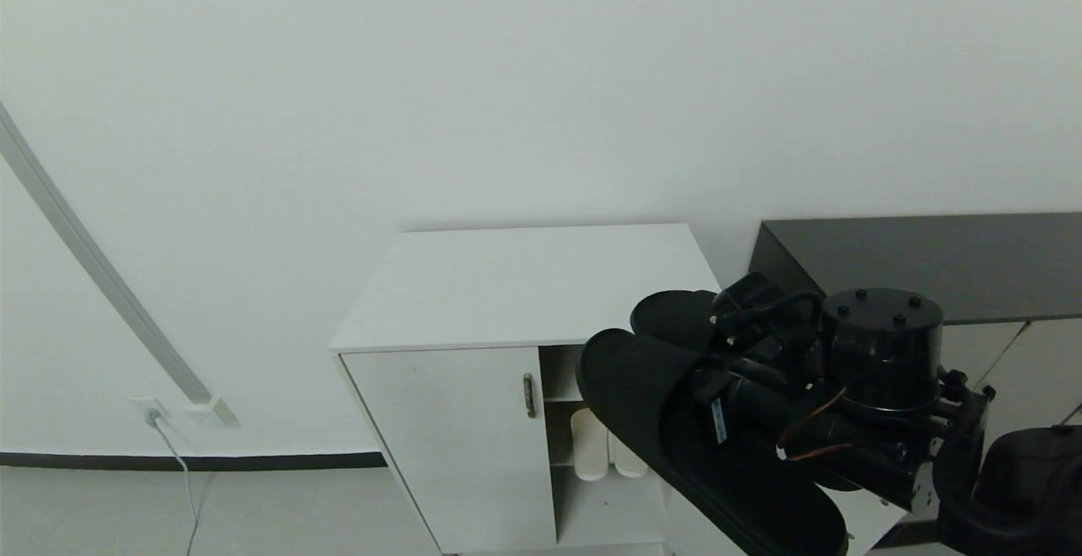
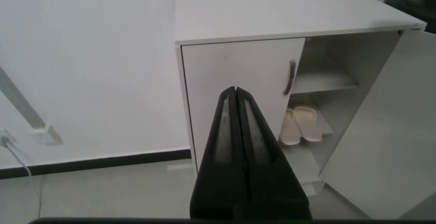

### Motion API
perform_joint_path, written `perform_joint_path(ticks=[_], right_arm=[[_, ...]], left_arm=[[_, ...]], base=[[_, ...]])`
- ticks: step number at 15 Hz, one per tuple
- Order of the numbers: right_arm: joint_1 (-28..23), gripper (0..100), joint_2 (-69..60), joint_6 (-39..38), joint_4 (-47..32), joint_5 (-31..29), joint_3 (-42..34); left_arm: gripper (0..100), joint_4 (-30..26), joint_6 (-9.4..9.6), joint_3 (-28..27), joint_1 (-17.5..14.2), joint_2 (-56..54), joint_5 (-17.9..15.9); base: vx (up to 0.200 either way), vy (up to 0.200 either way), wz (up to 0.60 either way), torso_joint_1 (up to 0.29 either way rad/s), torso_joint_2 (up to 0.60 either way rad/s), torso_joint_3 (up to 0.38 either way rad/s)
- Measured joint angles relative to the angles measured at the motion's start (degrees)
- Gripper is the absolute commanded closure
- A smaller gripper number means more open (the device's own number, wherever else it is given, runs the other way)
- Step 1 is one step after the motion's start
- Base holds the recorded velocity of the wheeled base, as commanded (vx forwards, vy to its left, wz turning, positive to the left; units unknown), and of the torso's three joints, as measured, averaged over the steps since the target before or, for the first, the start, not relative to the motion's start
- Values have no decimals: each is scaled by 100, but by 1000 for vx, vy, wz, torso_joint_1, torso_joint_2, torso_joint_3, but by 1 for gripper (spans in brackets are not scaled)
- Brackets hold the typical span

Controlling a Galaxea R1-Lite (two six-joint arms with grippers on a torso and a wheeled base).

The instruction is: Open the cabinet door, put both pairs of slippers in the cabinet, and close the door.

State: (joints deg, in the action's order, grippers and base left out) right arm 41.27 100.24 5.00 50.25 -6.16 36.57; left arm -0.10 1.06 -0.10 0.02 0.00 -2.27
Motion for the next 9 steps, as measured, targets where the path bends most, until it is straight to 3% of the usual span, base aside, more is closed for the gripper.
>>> perform_joint_path(ticks=[3,9], right_arm=[[18,100,2,-2,0,2,-16],[22,100,2,-2,-2,0,-27]], left_arm=[[100,0,-2,0,5,0,0],[100,0,-5,0,0,0,0]], base=[[0,0,0,0,0,0],[0,0,0,-147,315,172]])
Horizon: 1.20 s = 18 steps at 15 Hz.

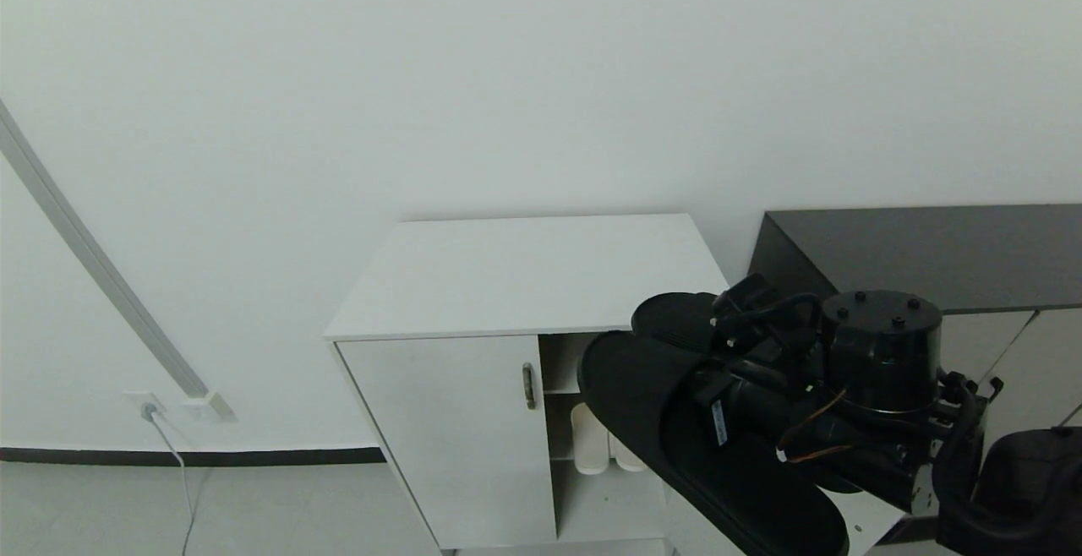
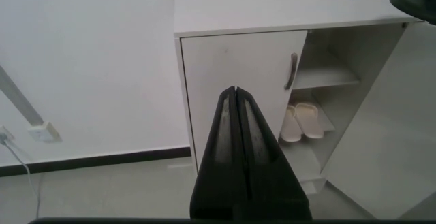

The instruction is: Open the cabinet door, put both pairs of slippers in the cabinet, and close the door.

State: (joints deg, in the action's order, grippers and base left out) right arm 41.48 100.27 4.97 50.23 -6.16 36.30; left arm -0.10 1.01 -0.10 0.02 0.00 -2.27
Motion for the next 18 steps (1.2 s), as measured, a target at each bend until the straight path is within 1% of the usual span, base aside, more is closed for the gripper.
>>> perform_joint_path(ticks=[7,18], right_arm=[[7,100,43,72,2,0,-41],[7,100,76,82,49,0,-80]], left_arm=[[100,0,-22,0,5,0,35],[100,0,-23,0,0,0,30]], base=[[0,0,0,-163,375,212],[0,0,0,-216,531,314]])
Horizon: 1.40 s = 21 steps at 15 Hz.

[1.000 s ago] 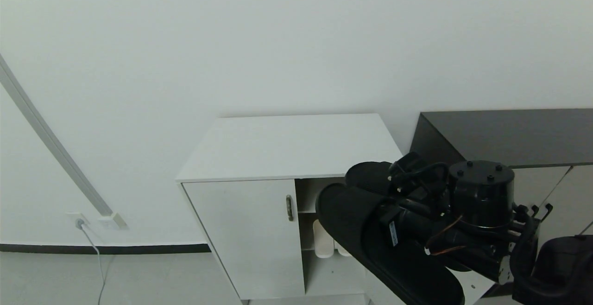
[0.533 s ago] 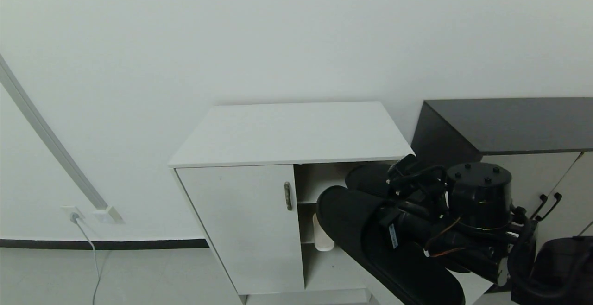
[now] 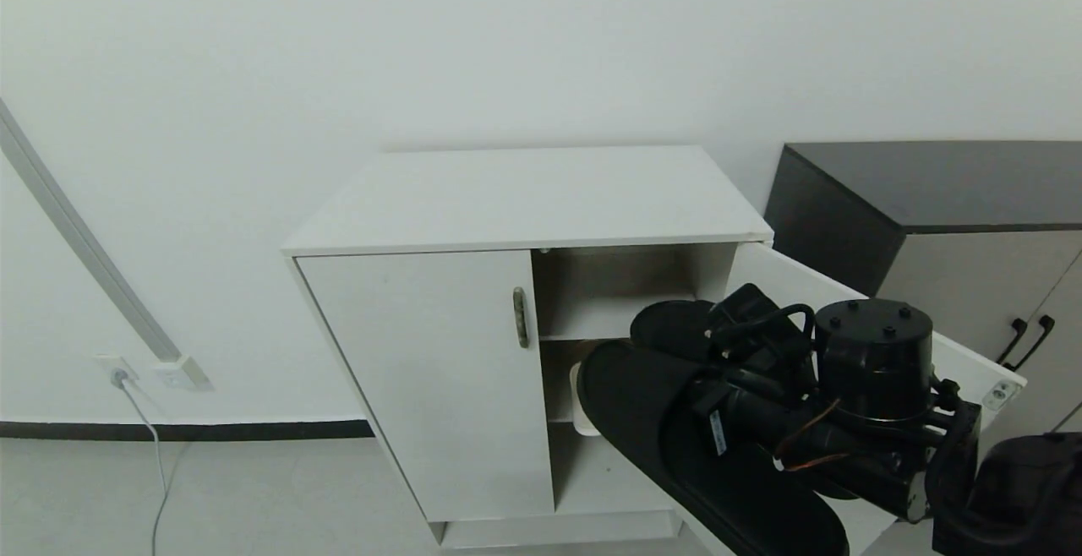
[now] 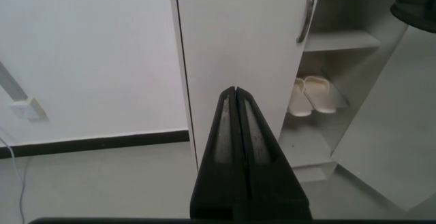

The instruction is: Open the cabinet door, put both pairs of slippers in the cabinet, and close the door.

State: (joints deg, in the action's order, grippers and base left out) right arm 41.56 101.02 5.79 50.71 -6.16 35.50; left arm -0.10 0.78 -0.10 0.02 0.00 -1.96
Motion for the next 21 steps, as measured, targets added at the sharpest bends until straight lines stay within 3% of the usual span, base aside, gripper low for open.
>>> perform_joint_path(ticks=[11,21], right_arm=[[34,100,7,-2,17,0,-17],[74,100,44,0,11,0,-39]], left_arm=[[100,0,0,0,2,0,0],[100,-4,0,2,5,0,2]], base=[[0,0,0,-153,488,329],[0,0,0,-46,396,353]])
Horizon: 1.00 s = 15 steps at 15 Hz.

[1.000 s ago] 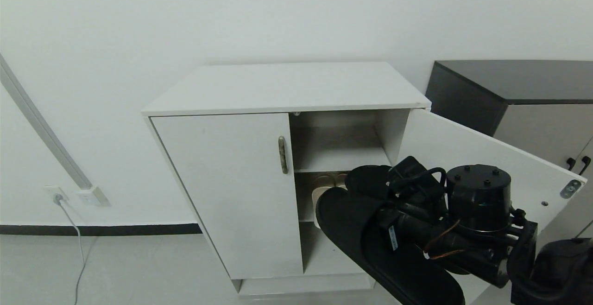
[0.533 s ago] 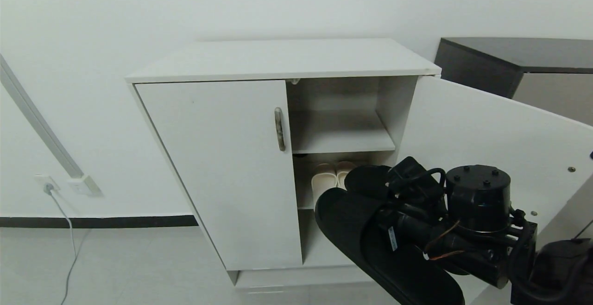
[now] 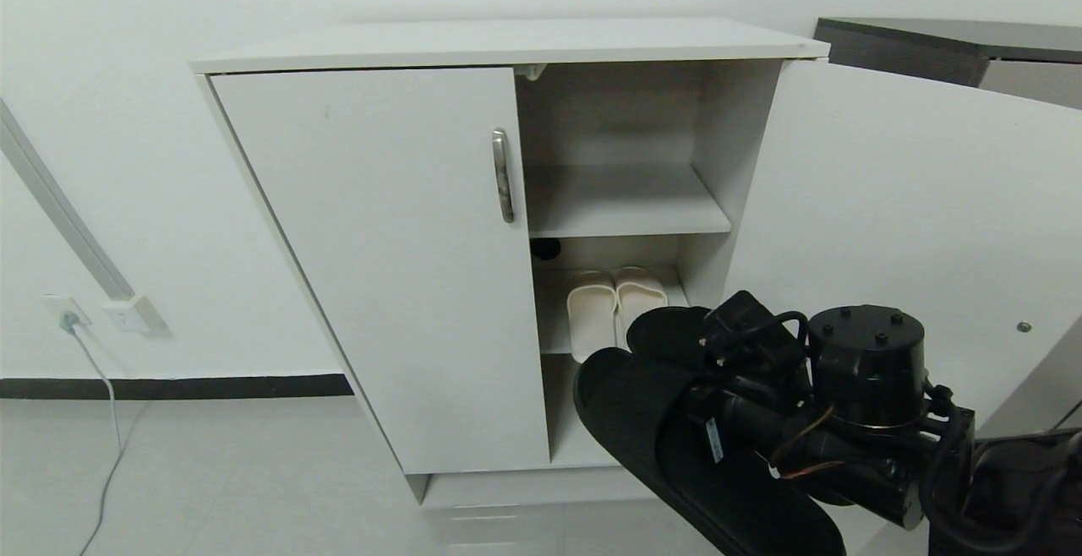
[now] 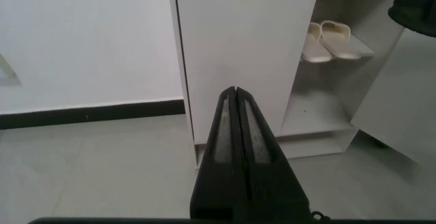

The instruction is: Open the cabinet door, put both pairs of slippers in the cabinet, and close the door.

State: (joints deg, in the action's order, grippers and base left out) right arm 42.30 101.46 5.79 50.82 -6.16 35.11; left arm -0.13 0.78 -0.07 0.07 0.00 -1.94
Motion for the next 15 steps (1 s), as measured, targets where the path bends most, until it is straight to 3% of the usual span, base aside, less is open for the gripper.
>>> perform_joint_path(ticks=[9,15], right_arm=[[50,100,121,-5,33,-232,127],[668,100,1097,-724,-207,-2526,1473]], left_arm=[[100,4,1,-2,-2,0,-5],[100,4,0,-2,-5,0,0]], base=[[0,0,0,0,15,14],[0,0,0,0,0,0]])
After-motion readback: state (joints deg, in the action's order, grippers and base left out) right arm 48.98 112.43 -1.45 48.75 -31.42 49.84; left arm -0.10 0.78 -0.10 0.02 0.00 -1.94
